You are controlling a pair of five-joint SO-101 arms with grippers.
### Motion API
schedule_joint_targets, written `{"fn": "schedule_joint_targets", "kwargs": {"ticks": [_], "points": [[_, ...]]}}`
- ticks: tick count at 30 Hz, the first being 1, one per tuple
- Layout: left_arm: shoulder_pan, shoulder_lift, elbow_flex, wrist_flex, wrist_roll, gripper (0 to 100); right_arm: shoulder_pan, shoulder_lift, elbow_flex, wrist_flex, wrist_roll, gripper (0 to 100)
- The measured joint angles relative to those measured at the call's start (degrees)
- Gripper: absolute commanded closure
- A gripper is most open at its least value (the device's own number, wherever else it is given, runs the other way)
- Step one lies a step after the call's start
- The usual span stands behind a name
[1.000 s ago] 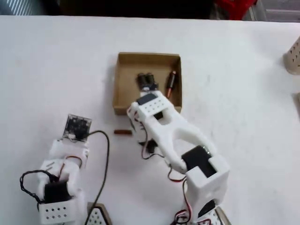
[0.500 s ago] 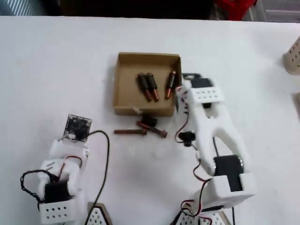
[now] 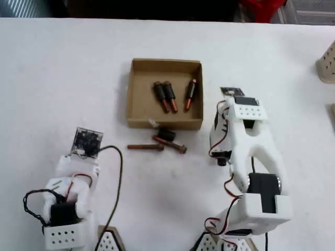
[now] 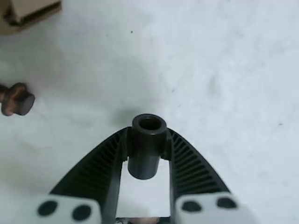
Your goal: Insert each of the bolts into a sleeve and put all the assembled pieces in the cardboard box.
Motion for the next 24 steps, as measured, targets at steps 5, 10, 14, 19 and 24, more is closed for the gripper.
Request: {"fn": "schedule_joint_targets", "kwargs": {"ticks": [5, 10, 14, 19, 24], "points": [[4.5, 0.0, -2.5, 3.1, -0.1, 94, 0.7, -0.3, 0.9, -0.7, 0.0, 98.1], [5.6, 5.4, -11.8, 4.1, 1.3, 94, 2.5, -0.3, 4.0, -7.0, 2.1, 98.1], [5.6, 21.3, -24.4, 4.1, 4.7, 94, 3.6, -0.3, 4.9, -9.5, 5.5, 98.1], [8.1, 47.6, -39.9, 4.1, 9.1, 94, 3.8, -0.3, 4.9, -10.0, 5.9, 98.1], [17.6, 64.2, -46.6, 4.1, 9.4, 90, 3.6, -0.3, 4.9, -10.2, 5.9, 98.1]]}}
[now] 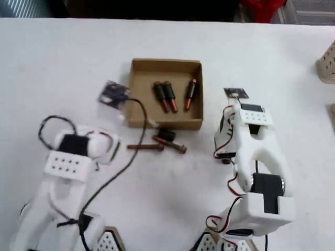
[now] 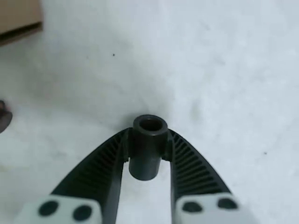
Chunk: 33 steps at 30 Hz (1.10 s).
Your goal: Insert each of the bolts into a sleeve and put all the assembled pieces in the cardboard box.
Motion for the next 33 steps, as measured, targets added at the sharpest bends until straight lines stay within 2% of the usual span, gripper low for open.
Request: {"fn": "schedule_joint_targets", "kwargs": {"ticks": [5, 9, 14, 20, 26, 33], "points": [[10.4, 5.4, -0.9, -0.3, 0.0, 76, 0.1, 0.0, 0.0, 0.0, 0.5, 98.2], [14.3, 7.6, -0.9, -2.3, -1.7, 76, 0.1, 0.0, 0.1, 0.0, 0.5, 98.2], [18.3, 10.1, 2.0, -9.6, -15.2, 77, 0.0, 0.0, 0.1, 0.0, 0.5, 98.2], [18.7, 17.9, 2.5, -19.6, -23.8, 77, 0.4, 0.0, 0.1, 0.0, 0.5, 98.2], [18.6, 31.4, -5.6, -21.0, -25.7, 77, 0.5, 0.0, 0.1, 0.0, 0.5, 98.2], [15.2, 42.7, -14.5, -20.9, -27.8, 77, 0.7, 0.0, 0.1, 0.0, 0.5, 98.2]]}}
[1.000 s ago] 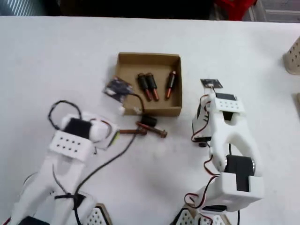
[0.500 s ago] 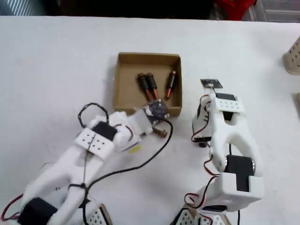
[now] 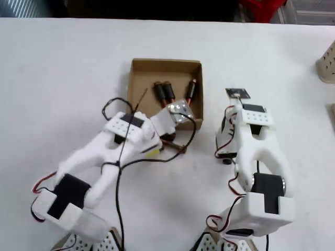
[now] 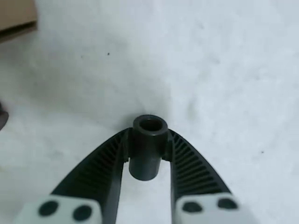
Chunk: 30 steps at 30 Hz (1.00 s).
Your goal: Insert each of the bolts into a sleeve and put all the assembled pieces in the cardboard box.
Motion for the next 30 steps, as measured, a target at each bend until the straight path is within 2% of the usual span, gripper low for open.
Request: {"fn": "schedule_joint_targets", "kwargs": {"ticks": [2, 7, 15, 24, 27, 30], "points": [[0.1, 0.0, -0.4, 0.7, -0.2, 78, -0.1, 0.0, 0.0, 0.0, 0.0, 98.2], [0.2, 0.3, -0.4, 1.3, 0.8, 89, 0.0, 0.0, 0.0, 0.0, 0.1, 98.2], [3.8, 0.4, -0.4, 5.4, 10.0, 89, 0.0, 0.0, 0.0, 0.0, 0.4, 98.2], [3.9, 0.3, -0.4, 16.2, 27.2, 89, 0.0, 0.0, 0.0, 0.0, 0.4, 98.2], [3.2, 0.1, 0.6, 16.4, 33.8, 88, 0.0, 0.0, 0.0, 0.0, 0.4, 98.2], [0.1, -1.1, 1.1, 16.4, 37.5, 88, 0.0, 0.0, 0.0, 0.0, 0.4, 98.2]]}}
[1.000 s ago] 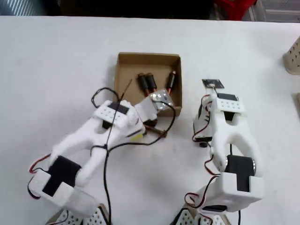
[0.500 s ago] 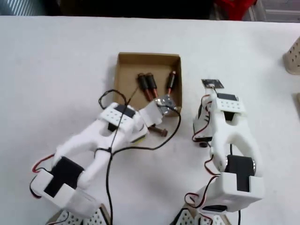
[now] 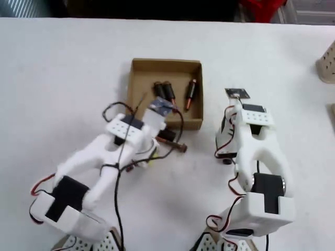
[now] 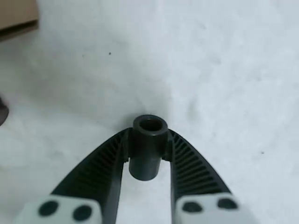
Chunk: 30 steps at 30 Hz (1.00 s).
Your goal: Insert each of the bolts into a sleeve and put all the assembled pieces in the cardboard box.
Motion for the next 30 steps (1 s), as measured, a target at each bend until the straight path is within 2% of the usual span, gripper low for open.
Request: {"fn": "schedule_joint_targets", "kwargs": {"ticks": [8, 10, 15, 17, 26, 30], "points": [[-10.8, -5.5, 0.1, -0.4, 7.7, 88, 0.0, 0.0, 0.0, 0.0, 0.0, 98.2], [-11.7, -5.5, 0.1, -0.7, 9.6, 87, 0.0, 0.0, 0.0, 0.0, 0.0, 98.2], [-12.0, -5.5, 0.6, -1.5, 10.5, 76, 0.0, 0.0, 0.0, 0.0, 0.0, 98.2], [-12.0, -5.5, 0.6, -1.7, 10.5, 74, 0.0, 0.0, 0.0, 0.0, 0.0, 98.2], [-17.6, -5.5, 0.6, -9.1, 4.5, 75, 0.0, 0.0, 0.2, 0.0, 0.0, 98.2], [-17.2, -5.5, 0.6, -9.9, -0.1, 84, 0.0, 0.0, 0.2, 0.0, 0.0, 98.2]]}}
